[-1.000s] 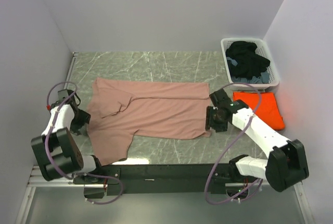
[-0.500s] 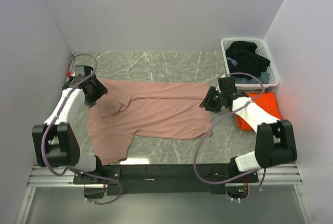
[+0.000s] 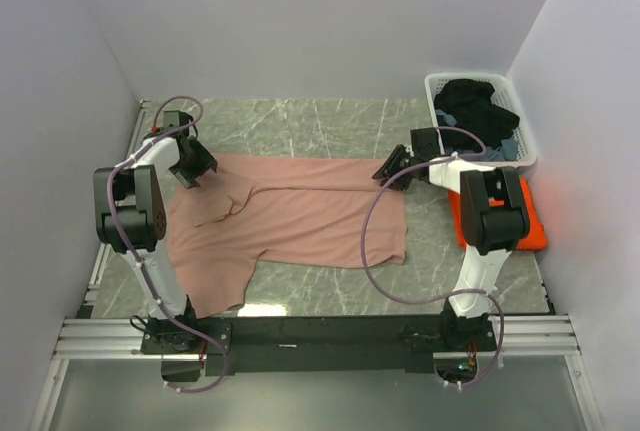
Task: Fold and stack the t-shirts
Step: Fold the tshirt
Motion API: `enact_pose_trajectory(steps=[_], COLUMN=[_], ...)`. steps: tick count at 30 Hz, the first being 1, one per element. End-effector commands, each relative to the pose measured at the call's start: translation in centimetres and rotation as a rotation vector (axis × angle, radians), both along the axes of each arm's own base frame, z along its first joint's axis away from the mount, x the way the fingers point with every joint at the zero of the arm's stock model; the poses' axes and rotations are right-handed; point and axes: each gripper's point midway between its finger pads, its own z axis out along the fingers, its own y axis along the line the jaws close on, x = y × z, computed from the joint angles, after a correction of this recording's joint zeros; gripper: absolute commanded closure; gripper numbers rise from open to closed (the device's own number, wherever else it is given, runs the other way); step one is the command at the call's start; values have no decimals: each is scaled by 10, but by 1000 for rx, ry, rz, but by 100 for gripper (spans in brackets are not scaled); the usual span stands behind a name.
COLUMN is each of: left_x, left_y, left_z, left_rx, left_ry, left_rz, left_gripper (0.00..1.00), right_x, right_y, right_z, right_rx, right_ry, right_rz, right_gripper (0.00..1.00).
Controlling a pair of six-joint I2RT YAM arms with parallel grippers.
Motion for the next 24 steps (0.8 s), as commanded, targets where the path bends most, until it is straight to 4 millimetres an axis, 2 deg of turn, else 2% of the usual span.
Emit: enact_pose_trajectory(steps=[1, 3, 4, 5, 6, 7, 9, 10, 12, 13, 15, 16, 18, 19, 20, 21, 22, 23, 24], left_x=[22, 25, 29, 31, 33, 40, 47, 54, 61, 72, 79, 87, 91, 95, 94, 90, 86, 81, 74], left_y=[5, 8, 10, 10, 10, 11, 11, 12, 15, 16, 17, 19, 24, 24, 24, 22, 21, 19, 14], left_z=[13, 7, 2, -1, -12, -9, -14, -19, -26, -15, -7, 4, 20, 33, 40, 56, 64, 71, 93], left_rx=[17, 17, 16, 13, 6, 0, -17, -24, -27, -24, -14, -4, 28, 35, 44, 76, 105, 148, 231], left_ry=[-46, -32, -25, -17, 3, -9, -9, -1, 14, -17, -30, -60, -84, -107, -113, -129, -133, -133, -160], left_rz=[-5, 10, 17, 21, 30, 33, 39, 41, 48, 45, 32, 30, 21, 15, 8, -14, -26, -56, -63], left_gripper=[37, 37, 37, 36, 36, 36, 36, 35, 33, 30, 27, 24, 20, 15, 12, 10, 8, 8, 10], right_x=[36, 40, 54, 59, 58, 69, 78, 91, 101, 119, 133, 149, 159, 170, 172, 171, 169, 165, 160], right_y=[-8, -8, -9, -11, -14, -15, -17, -17, -17, -16, -15, -16, -15, -13, -12, -12, -11, -9, -11], right_z=[5, -3, -5, -8, -14, -14, -17, -16, -19, -16, -12, -6, 2, 17, 26, 34, 53, 63, 70], right_rx=[6, 1, -6, -23, -43, -55, -67, -64, -59, -65, -75, -79, -79, -79, -81, -86, -92, -96, -105], right_ry=[-24, 20, 22, 33, 67, 58, 53, 40, 56, 27, 13, -26, -53, -99, -117, -124, -164, -178, -194], right_rz=[-48, -45, -44, -48, -56, -64, -78, -82, -76, -65, -53, -42, -26, -4, 11, 23, 49, 62, 68], right_gripper=[58, 58, 58, 58, 58, 58, 58, 58, 58, 58, 58, 57, 56, 55, 55, 53, 52, 52, 52])
